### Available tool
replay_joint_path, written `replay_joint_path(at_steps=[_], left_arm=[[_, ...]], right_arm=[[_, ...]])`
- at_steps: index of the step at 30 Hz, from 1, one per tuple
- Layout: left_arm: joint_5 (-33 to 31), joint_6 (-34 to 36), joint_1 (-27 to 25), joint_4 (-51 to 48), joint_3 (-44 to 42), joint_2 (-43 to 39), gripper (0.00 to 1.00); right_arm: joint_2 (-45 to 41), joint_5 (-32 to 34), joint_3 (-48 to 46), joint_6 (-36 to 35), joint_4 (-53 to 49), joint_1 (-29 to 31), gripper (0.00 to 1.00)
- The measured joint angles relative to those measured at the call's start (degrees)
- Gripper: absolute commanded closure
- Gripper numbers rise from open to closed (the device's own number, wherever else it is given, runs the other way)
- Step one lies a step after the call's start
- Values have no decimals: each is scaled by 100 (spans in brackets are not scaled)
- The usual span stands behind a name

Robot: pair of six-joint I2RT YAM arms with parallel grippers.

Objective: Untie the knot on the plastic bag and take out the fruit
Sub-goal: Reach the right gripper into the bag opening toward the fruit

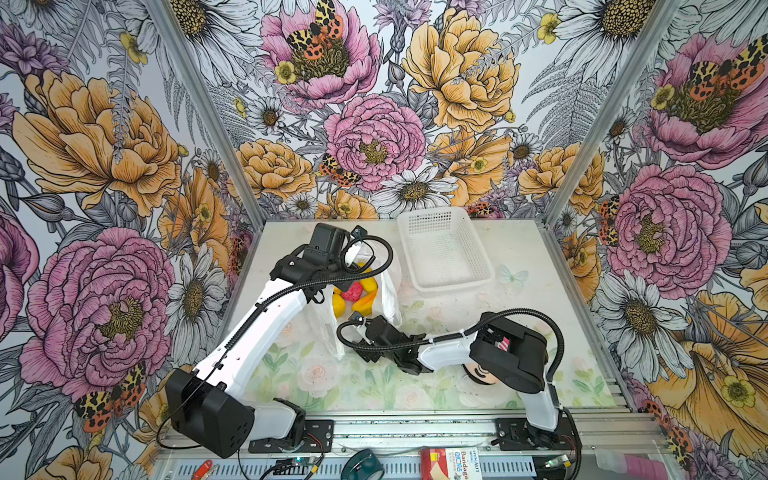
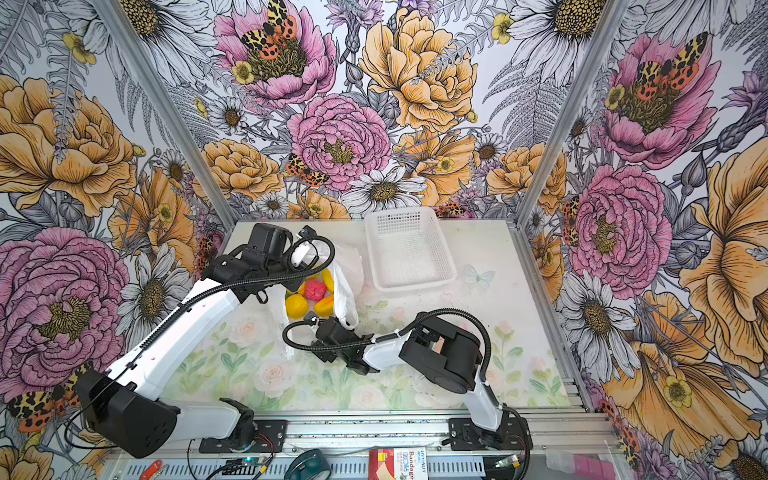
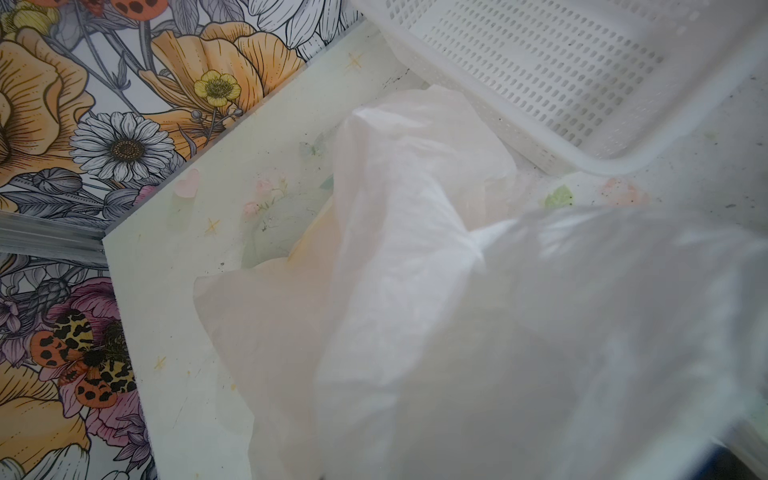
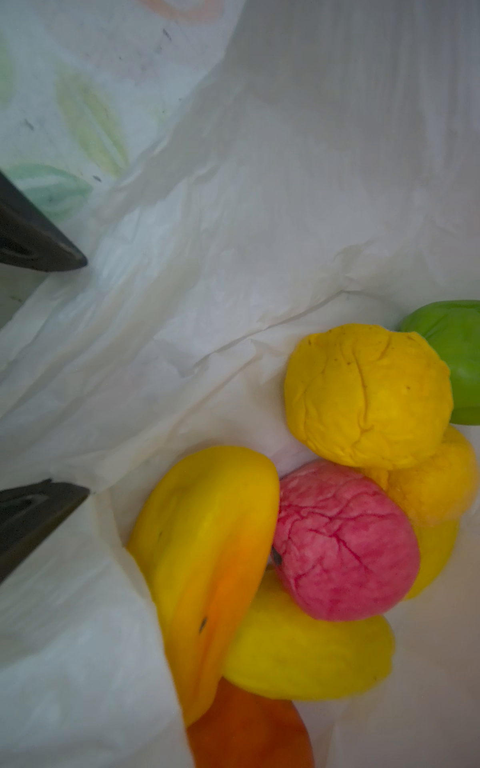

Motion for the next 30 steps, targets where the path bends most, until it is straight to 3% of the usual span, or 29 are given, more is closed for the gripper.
replay_joint_path(at_steps=[9,18,30], left_arm=[[2,0,0,2,0,0,100],[4,0,37,13,-2,0,100],[70,0,37,17,0,0,100]], right_arm=[[-730,195,210,557,337,-70,21],[586,83,1276,870,581,-284,3],[1803,-400,2640,874,586,-409,1]])
